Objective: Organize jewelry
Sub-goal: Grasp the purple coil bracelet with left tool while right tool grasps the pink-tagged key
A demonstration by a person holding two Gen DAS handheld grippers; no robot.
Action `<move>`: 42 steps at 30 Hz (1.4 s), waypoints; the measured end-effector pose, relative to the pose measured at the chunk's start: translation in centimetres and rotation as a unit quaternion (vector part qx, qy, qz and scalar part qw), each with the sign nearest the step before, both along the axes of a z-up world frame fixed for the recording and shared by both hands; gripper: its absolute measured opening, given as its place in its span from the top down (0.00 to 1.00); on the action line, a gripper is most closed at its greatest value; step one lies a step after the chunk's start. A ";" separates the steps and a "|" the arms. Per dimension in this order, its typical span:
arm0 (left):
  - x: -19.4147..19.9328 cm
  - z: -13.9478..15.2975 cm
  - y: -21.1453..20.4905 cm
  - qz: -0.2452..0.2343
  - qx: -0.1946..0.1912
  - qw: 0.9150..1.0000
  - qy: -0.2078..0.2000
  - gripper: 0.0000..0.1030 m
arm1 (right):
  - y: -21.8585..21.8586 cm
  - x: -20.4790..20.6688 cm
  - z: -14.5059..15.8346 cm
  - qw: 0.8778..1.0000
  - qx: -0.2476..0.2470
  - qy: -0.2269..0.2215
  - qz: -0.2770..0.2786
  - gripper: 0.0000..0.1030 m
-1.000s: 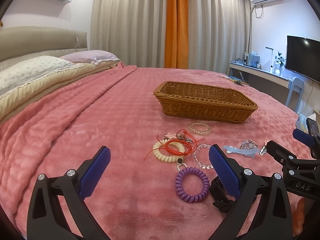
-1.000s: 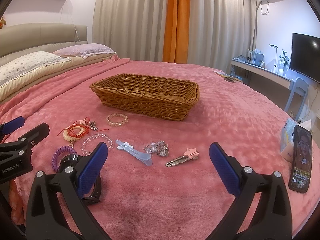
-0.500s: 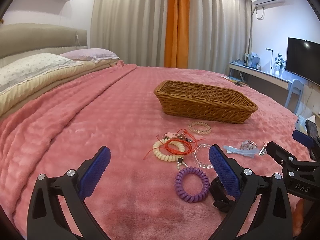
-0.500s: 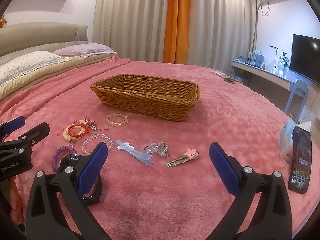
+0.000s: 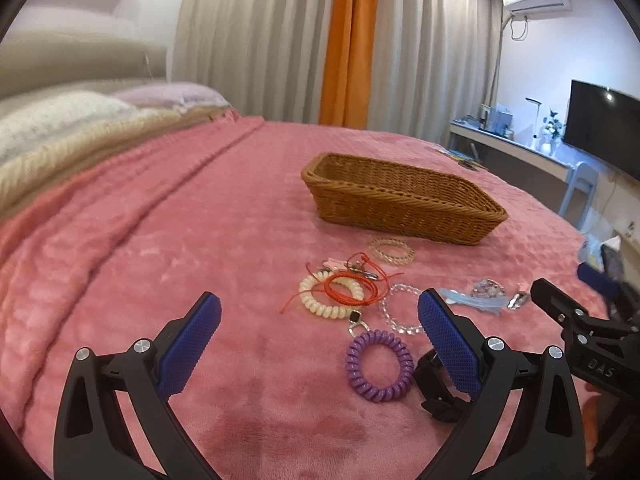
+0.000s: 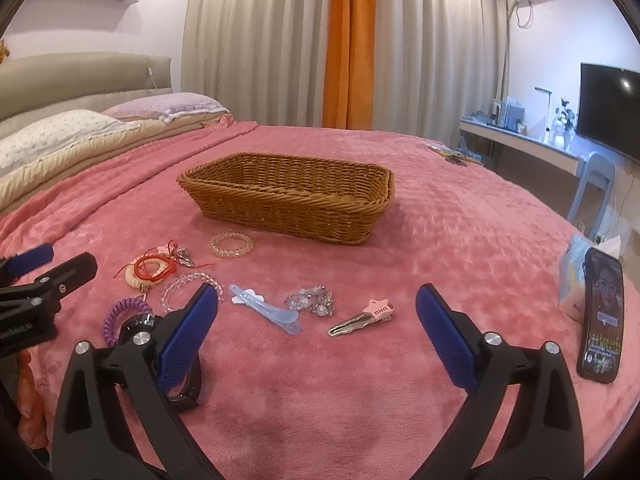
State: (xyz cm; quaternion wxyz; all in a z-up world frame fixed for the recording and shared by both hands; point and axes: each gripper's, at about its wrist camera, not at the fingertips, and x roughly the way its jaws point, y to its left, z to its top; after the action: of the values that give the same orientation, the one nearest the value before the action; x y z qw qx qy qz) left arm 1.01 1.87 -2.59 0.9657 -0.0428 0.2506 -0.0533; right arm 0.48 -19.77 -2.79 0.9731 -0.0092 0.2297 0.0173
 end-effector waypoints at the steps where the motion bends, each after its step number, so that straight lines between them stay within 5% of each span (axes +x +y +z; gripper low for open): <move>1: 0.1 0.2 0.5 -0.010 -0.019 1.000 0.011 0.07 | -0.3 0.2 0.0 1.000 0.005 0.005 0.001 0.15; 10: 0.4 0.5 3.1 -0.042 -0.058 0.993 0.097 0.26 | -3.1 0.8 -0.4 0.995 0.061 0.071 0.016 0.34; 19: 2.9 -1.4 0.4 -0.088 -0.027 0.982 0.166 0.58 | -5.0 2.4 -1.4 0.986 0.070 0.152 0.009 0.50; 25: 4.1 -2.8 -0.7 -0.097 -0.017 0.975 0.197 0.68 | -5.5 6.1 -3.5 0.969 0.096 0.229 -0.010 0.61; 32: 4.9 -3.2 -1.4 -0.104 -0.007 0.974 0.202 0.69 | -6.3 8.4 -3.8 0.962 0.131 0.236 -0.041 0.62; 39: 4.8 -3.6 -2.6 -0.104 0.025 0.975 0.196 0.70 | -4.6 9.3 -3.9 0.972 0.068 0.221 -0.045 0.78; 42: 4.7 -3.6 -2.7 -0.103 0.033 0.975 0.192 0.81 | -4.2 8.5 -3.8 0.974 0.062 0.218 -0.017 0.78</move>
State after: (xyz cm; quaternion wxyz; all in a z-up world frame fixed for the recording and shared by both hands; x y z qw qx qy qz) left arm 5.74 -0.83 -6.24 0.8898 0.0058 0.4360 -0.1346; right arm 8.94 -24.01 -6.61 0.8982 0.0587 0.4353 0.0166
